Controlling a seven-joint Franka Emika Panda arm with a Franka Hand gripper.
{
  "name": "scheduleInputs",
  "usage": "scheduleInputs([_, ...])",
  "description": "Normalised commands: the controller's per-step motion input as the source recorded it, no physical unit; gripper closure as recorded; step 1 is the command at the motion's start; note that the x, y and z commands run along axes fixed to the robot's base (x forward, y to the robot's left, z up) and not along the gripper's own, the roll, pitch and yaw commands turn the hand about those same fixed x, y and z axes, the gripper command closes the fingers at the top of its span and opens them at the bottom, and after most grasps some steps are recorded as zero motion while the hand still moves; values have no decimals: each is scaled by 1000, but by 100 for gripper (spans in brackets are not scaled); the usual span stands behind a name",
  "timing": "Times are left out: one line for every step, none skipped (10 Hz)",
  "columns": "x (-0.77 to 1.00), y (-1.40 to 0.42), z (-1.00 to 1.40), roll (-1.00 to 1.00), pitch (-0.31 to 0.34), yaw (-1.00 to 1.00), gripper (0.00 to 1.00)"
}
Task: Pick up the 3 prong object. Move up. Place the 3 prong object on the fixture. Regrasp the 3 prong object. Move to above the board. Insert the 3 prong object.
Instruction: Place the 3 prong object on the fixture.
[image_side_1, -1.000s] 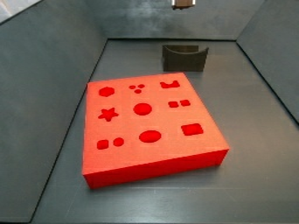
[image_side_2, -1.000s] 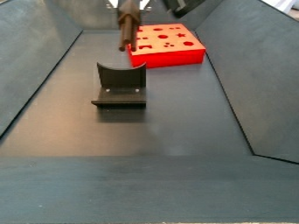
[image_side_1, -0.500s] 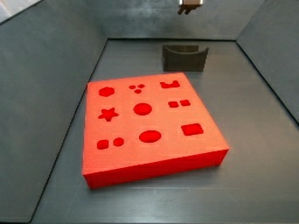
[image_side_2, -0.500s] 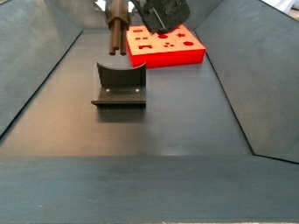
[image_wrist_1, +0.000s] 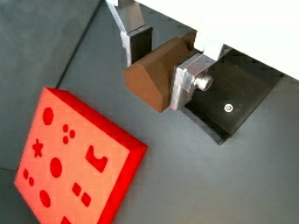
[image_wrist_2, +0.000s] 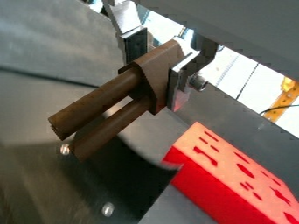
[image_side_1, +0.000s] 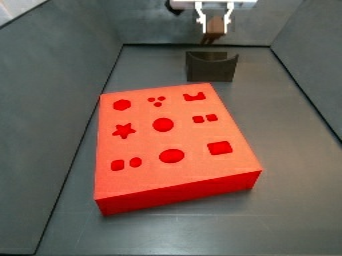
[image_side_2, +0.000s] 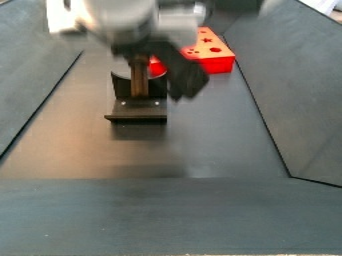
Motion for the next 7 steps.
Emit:
scheduleInputs([163,136,-1000,-273,102,-164,100])
scheduleInputs([164,132,-996,-221,79,-170,100])
scheduleInputs([119,105,-697,-157,50,-175,100])
scheduleInputs([99,106,-440,-98,17,-166,100])
scheduleInputs([76,144,-381,-74,4,-158,100])
scheduleInputs([76,144,-381,-74,4,-158,100])
scheduleInputs([75,169,-371,-68,-3,-154,100])
